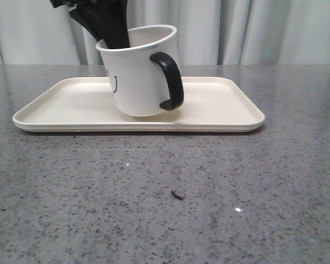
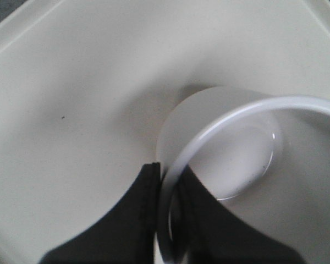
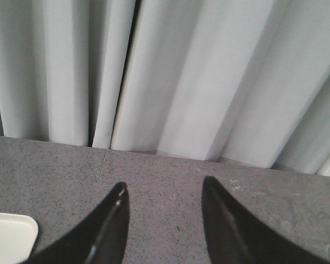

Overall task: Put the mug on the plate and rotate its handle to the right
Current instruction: 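Carry the mug over the cream tray and lower it onto the tray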

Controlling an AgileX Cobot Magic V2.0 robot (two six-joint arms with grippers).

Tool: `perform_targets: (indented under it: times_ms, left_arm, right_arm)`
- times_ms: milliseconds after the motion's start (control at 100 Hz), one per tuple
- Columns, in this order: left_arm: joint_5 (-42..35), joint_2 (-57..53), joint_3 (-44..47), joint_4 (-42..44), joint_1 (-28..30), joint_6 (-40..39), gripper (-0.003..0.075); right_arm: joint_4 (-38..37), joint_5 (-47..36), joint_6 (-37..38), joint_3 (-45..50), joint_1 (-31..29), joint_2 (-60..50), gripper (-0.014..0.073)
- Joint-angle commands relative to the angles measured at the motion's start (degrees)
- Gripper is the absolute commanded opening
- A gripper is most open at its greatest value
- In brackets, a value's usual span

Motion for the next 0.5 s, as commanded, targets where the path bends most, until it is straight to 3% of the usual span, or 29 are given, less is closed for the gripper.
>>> perform_targets:
  times_ms: [0,490]
  left_arm:
    - [-2.08,-2.95,-2.05,-0.76,-0.37,0.05,-0.0008]
    - [-1.82,-1.85,-2.05,0.46,-0.37,0.05,-0.0008]
  right_arm:
    - [-1.39,-3.80,-0.35,-1.70,0.07,-0.49,0.0328]
    - [-1.39,-3.75,-0.35,-1.70,0.07,-0.49,0.0328]
